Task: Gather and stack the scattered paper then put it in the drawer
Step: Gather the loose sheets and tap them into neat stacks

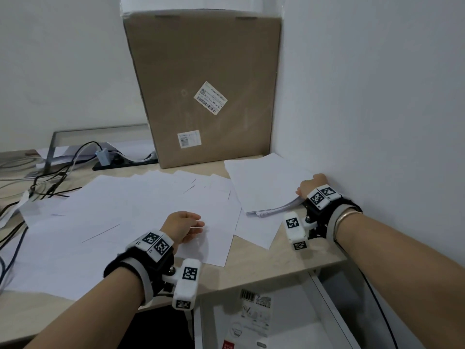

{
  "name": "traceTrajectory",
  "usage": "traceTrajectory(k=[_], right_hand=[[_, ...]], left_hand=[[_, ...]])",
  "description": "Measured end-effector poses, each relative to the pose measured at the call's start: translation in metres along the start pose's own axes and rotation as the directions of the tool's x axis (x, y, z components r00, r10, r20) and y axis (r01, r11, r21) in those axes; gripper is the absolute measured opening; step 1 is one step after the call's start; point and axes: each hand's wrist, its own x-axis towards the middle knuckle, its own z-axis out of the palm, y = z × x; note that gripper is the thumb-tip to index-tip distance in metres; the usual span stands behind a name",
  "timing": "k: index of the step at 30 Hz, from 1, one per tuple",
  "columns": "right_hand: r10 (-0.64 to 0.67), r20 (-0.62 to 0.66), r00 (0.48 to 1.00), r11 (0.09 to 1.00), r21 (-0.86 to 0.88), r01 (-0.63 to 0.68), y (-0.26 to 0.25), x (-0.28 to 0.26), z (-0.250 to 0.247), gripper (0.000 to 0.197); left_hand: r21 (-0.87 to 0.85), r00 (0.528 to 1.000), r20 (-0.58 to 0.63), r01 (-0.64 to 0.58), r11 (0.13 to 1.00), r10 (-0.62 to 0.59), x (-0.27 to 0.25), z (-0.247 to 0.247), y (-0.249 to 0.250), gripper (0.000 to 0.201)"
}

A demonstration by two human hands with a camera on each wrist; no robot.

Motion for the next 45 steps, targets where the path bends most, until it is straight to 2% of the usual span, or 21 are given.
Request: traceTrajectory(k=[1, 2, 3, 6, 8, 10, 13, 16, 21, 24, 27, 30, 33, 36, 38, 40, 43, 45], right_hand=[[0.0, -0.071, 0.997, 0.999, 0.041, 0.003, 0.0, -0.002, 0.002, 0.055], [-0.041, -0.135, 0.99, 0.999, -0.013, 0.039, -0.001, -0.006, 0.004, 0.056], [-0.057, -0.144, 0.988, 0.998, -0.05, 0.05, -0.003, -0.01, 0.006, 0.054], [-0.133, 0.076, 0.988, 0.975, -0.17, 0.145, -0.008, -0.034, 0.014, 0.045], [-0.142, 0.281, 0.949, 0.926, -0.302, 0.228, -0.012, -0.054, 0.022, 0.041], [-0.106, 0.428, 0.898, 0.874, -0.39, 0.29, -0.015, -0.076, 0.033, 0.041], [-0.054, 0.56, 0.826, 0.78, -0.493, 0.385, -0.014, -0.103, 0.051, 0.048], [0.013, 0.61, 0.792, 0.78, -0.501, 0.374, -0.001, -0.108, 0.064, 0.062], [0.034, 0.682, 0.731, 0.685, -0.548, 0.479, 0.011, -0.126, 0.078, 0.09], [0.023, 0.728, 0.685, 0.643, -0.535, 0.548, 0.008, -0.136, 0.086, 0.093], [0.029, 0.764, 0.645, 0.645, -0.507, 0.572, 0.004, -0.148, 0.099, 0.095], [0.014, 0.784, 0.621, 0.636, -0.486, 0.599, 0.0, -0.16, 0.113, 0.095], [0.009, 0.802, 0.597, 0.653, -0.457, 0.604, -0.006, -0.168, 0.124, 0.095], [-0.007, 0.794, 0.608, 0.702, -0.429, 0.569, -0.008, -0.172, 0.131, 0.082], [-0.047, 0.788, 0.614, 0.777, -0.357, 0.518, -0.009, -0.168, 0.126, 0.074], [-0.08, 0.758, 0.647, 0.832, -0.307, 0.462, -0.013, -0.162, 0.118, 0.074], [-0.133, 0.691, 0.71, 0.837, -0.305, 0.454, -0.019, -0.151, 0.109, 0.068], [-0.146, 0.668, 0.73, 0.83, -0.318, 0.458, -0.026, -0.145, 0.11, 0.066]], left_hand=[[0.01, 1.0, -0.025, -0.012, 1.0, 0.012, 0.001, -0.001, -0.002, 0.016], [0.026, 0.998, -0.053, -0.022, 0.999, 0.024, 0.002, -0.003, -0.003, 0.017], [0.047, 0.995, -0.089, -0.032, 0.998, 0.036, 0.005, -0.007, -0.004, 0.017], [0.184, 0.978, -0.195, -0.036, 0.982, 0.073, 0.008, -0.027, -0.008, 0.018], [0.313, 0.967, -0.245, 0.005, 0.95, 0.076, 0.007, -0.045, -0.01, 0.022], [0.393, 0.951, -0.306, 0.078, 0.916, 0.05, 0.004, -0.063, -0.013, 0.034], [0.465, 0.922, -0.386, 0.196, 0.864, -0.001, 0.002, -0.088, -0.019, 0.051], [0.549, 0.909, -0.413, 0.291, 0.783, -0.048, -0.004, -0.109, -0.022, 0.038], [0.569, 0.931, -0.354, 0.29, 0.77, -0.089, -0.001, -0.121, -0.039, 0.065], [0.627, 0.931, -0.352, 0.314, 0.713, -0.1, -0.004, -0.117, -0.042, 0.08], [0.615, 0.952, -0.292, 0.264, 0.743, -0.097, -0.001, -0.113, -0.043, 0.095], [0.589, 0.964, -0.25, 0.226, 0.776, -0.091, -0.006, -0.101, -0.036, 0.086], [0.498, 0.987, -0.151, 0.131, 0.857, -0.063, -0.007, -0.084, -0.029, 0.084], [0.358, 0.989, -0.133, 0.102, 0.928, -0.058, -0.007, -0.071, -0.027, 0.086], [0.303, 0.983, -0.177, 0.1, 0.948, -0.048, -0.005, -0.068, -0.028, 0.079], [0.273, 0.969, -0.248, 0.089, 0.958, -0.019, -0.005, -0.071, -0.028, 0.071], [0.306, 0.944, -0.33, 0.088, 0.948, 0.019, -0.002, -0.085, -0.024, 0.064], [0.317, 0.935, -0.353, 0.083, 0.945, 0.036, 0.001, -0.097, -0.017, 0.063]])
